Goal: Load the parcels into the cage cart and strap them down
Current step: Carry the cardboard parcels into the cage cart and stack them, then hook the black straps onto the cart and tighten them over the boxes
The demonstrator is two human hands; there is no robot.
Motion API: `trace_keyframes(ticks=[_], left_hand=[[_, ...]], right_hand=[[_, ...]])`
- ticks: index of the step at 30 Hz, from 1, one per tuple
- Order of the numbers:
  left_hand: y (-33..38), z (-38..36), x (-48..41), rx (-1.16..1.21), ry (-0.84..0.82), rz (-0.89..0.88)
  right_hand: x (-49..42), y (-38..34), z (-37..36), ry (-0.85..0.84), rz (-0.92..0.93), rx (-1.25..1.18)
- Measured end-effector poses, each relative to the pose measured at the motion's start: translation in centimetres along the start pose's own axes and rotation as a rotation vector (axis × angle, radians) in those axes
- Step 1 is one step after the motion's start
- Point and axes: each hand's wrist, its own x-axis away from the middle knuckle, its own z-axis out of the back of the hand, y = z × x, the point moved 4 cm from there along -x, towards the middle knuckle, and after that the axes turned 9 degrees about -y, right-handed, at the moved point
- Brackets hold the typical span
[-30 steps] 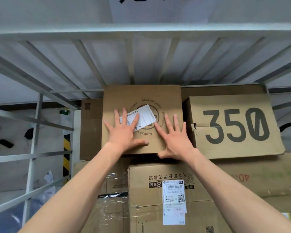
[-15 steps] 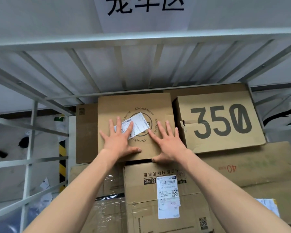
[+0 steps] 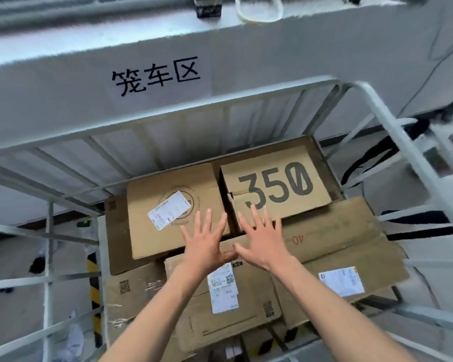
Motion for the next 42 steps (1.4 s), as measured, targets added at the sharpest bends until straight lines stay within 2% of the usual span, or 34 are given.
trace_keyframes(ticks=[6, 11, 13, 15, 19, 25, 34, 38, 42], left_hand=[[17.1, -0.1, 5.7, -0.064, 0.012, -0.118], [32.5, -1.3, 10.9, 0.016, 0.009, -0.239], [37.8, -2.1, 12.6, 0.039, 0.016, -0.287], [43.0, -3.2, 14.1, 0.008, 0.006, -0.339], [50.5, -5.1, 14.7, -0.097, -0.020, -0.406], [56.7, -3.9, 10.8, -0.111, -0.027, -0.389], [62.2, 2.9, -1.2, -0.059, 0.019, -0.273], [63.9, 4.0, -6.2, -0.049, -0.024, -0.224], [64.9, 4.1, -9.5, -0.088, -0.101, -0.202]], right_hand=[[15.4, 12.7, -0.9, 0.099, -0.228, -0.183], [29.6, 24.6, -3.4, 0.141, -0.408, -0.303], [34.8, 28.9, -4.4, 0.115, -0.447, -0.327], [40.0, 33.3, -4.7, 0.160, -0.488, -0.349], [45.7, 38.8, -5.1, 0.202, -0.460, -0.406], [45.8, 43.8, -5.2, 0.209, -0.435, -0.432], [35.8, 49.9, -0.3, 0.121, -0.277, -0.409], [32.5, 52.4, 0.6, 0.028, -0.243, -0.437], [30.0, 55.7, 2.5, 0.018, -0.234, -0.454]])
